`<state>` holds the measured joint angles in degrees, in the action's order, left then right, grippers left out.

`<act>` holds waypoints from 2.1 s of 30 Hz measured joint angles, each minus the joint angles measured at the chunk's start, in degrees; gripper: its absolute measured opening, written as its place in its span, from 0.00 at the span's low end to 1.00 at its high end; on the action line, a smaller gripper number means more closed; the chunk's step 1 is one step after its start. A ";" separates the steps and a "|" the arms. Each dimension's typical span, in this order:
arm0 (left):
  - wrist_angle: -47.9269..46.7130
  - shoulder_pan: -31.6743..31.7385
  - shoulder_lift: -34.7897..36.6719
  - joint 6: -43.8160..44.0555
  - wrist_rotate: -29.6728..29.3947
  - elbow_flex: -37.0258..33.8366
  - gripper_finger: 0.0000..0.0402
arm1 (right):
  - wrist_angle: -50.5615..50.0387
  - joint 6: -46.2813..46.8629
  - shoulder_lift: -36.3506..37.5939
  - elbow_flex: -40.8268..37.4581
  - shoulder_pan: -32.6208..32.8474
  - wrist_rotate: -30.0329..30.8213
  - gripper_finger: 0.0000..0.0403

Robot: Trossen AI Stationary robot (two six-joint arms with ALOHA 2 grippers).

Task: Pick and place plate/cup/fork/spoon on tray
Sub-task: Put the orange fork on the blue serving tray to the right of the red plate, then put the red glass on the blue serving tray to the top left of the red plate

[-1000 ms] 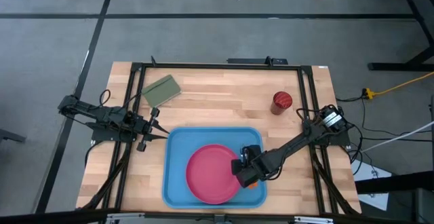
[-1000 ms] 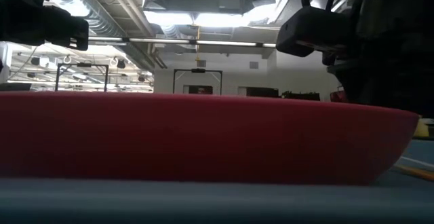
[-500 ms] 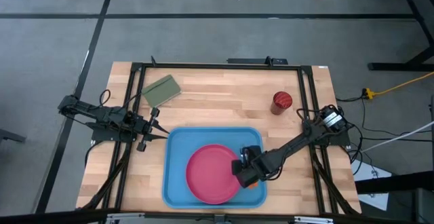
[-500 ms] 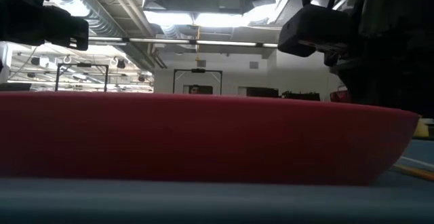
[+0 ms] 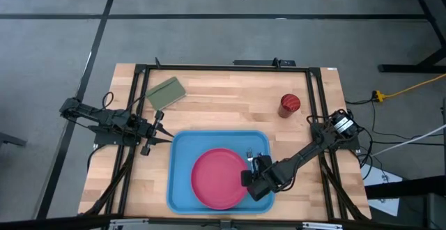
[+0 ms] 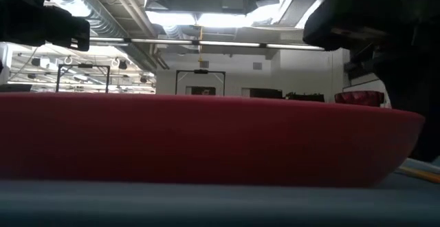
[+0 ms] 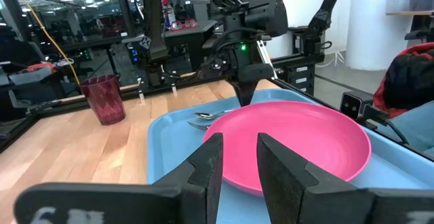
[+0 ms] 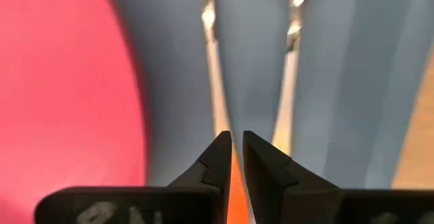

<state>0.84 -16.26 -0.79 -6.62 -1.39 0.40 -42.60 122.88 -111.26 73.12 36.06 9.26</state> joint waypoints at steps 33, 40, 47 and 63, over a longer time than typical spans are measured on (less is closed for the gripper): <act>0.01 0.01 -0.01 0.01 0.00 0.00 0.21 | 5.36 4.42 -2.23 0.07 3.60 -0.11 0.11; 0.00 0.01 -0.01 0.01 0.00 0.00 0.21 | 1.26 4.40 -2.27 2.46 3.60 -0.35 0.11; 0.00 0.01 0.01 0.01 0.00 0.00 0.21 | -7.01 4.38 -2.27 7.29 3.60 2.57 0.11; 0.00 0.01 -0.01 -0.01 0.00 0.00 0.21 | -47.04 10.09 -1.71 18.82 1.33 10.24 0.11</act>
<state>0.84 -16.25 -0.80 -6.63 -1.39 0.40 -89.63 132.97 -112.98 91.94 37.39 19.50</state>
